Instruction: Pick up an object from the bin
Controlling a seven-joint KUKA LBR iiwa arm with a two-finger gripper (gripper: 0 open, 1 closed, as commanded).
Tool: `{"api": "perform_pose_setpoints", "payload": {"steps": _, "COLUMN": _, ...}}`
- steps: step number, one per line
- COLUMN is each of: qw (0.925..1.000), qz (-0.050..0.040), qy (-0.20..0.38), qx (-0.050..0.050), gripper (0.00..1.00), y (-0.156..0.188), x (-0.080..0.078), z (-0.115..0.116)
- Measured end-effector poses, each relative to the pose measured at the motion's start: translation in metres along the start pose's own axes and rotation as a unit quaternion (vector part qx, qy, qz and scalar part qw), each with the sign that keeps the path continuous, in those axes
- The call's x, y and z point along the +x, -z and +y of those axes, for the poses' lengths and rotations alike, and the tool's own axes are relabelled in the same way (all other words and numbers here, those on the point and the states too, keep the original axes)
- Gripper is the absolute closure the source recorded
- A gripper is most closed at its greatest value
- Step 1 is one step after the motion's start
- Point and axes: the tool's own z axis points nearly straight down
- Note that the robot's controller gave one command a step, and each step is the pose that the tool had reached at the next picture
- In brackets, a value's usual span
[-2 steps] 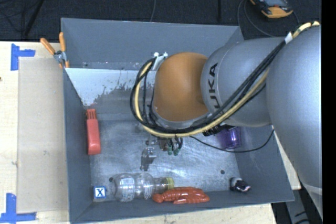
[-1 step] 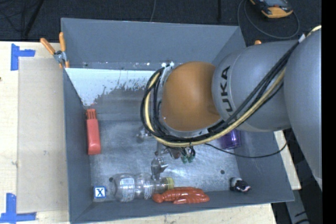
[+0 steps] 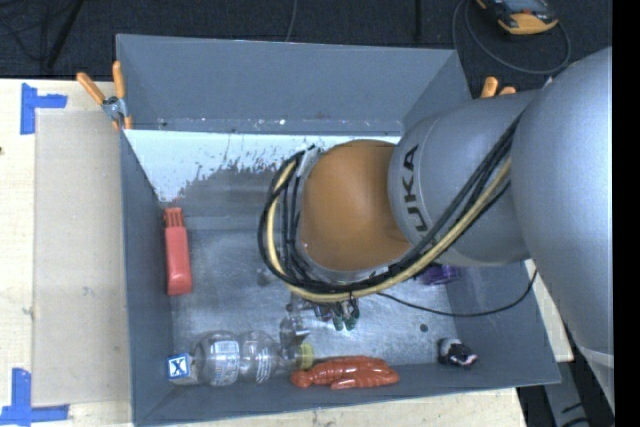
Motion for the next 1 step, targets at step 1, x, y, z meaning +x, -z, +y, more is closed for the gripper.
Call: {"api": "perform_pose_setpoints", "payload": {"steps": 1, "qw": 0.9964, "qz": 0.0003, "qy": 0.085, "qx": 0.000, "gripper": 0.00, "y": -0.0299, "x": 0.0158, "z": 0.0247}}
